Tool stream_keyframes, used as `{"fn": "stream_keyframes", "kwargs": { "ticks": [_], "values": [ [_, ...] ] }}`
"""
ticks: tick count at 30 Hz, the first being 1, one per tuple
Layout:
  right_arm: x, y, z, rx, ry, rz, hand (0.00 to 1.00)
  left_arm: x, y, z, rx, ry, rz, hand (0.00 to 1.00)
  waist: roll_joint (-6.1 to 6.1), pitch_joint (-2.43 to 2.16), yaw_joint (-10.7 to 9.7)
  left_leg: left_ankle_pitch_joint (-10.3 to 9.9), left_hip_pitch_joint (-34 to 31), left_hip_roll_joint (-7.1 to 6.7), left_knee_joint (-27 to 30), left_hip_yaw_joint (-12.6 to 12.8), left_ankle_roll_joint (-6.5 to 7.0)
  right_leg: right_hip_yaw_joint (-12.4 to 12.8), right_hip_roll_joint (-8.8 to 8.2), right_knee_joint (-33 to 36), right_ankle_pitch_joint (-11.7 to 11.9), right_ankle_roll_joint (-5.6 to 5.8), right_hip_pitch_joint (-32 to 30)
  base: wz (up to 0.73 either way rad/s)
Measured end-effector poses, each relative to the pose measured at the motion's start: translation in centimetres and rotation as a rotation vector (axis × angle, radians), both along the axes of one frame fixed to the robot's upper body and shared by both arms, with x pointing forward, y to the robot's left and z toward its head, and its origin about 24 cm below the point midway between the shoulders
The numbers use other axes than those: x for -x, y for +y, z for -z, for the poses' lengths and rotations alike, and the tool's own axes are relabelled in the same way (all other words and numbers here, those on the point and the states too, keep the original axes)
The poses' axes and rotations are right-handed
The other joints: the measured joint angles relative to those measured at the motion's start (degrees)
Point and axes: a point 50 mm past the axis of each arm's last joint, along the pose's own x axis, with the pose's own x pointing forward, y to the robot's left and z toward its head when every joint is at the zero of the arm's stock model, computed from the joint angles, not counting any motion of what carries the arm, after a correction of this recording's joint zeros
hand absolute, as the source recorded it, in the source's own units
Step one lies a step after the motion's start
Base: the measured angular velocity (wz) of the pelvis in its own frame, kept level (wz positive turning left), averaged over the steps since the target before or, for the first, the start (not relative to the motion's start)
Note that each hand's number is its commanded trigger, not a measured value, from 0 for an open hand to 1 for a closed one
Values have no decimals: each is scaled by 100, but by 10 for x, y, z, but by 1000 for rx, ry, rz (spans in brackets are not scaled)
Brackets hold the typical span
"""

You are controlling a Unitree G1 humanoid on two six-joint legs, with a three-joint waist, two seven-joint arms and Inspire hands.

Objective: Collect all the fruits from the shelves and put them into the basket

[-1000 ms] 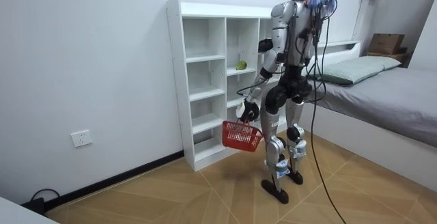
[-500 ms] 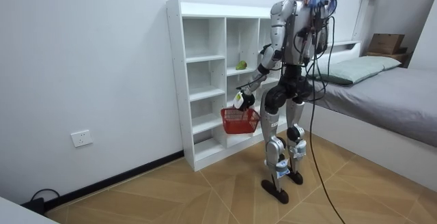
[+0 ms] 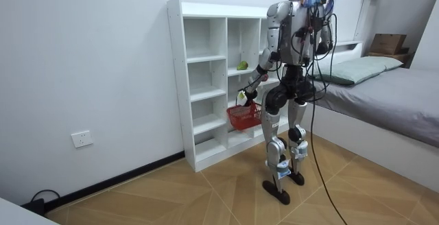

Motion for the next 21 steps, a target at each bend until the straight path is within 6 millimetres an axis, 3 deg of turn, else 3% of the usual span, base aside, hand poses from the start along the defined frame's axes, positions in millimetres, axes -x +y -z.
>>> {"fn": "stream_keyframes", "kwargs": {
  "ticks": [5, 12, 19, 21],
  "values": [
    [17, 11, 14, -22, 78, -55, 100, -11, -12, -6, 15, -48, 57, 100, 14, 59, -22, -1, -72, 12, -23, 36, 0, 10, 21, -1, 12, -7, -66, -4],
    [16, 13, 20, 12, 99, -67, 100, -25, -18, -16, 47, -115, 52, 100, 30, 70, -41, 0, -316, 9, 65, 22, 0, -13, 12, -2, 27, -9, -266, 1],
    [15, 20, 45, 135, 176, -106, 100, -38, -30, -21, 98, -144, 49, 100, 9, 82, 71, 2, -440, 13, 114, 2, 2, -130, -43, 17, 30, -9, -367, 6],
    [11, 27, 55, 156, 211, -141, 100, -42, -32, -23, 105, -152, 56, 100, -24, 107, 71, 3, -462, 8, 115, -26, 1, -183, -44, 10, 30, -9, -366, 8]
  ]
}}
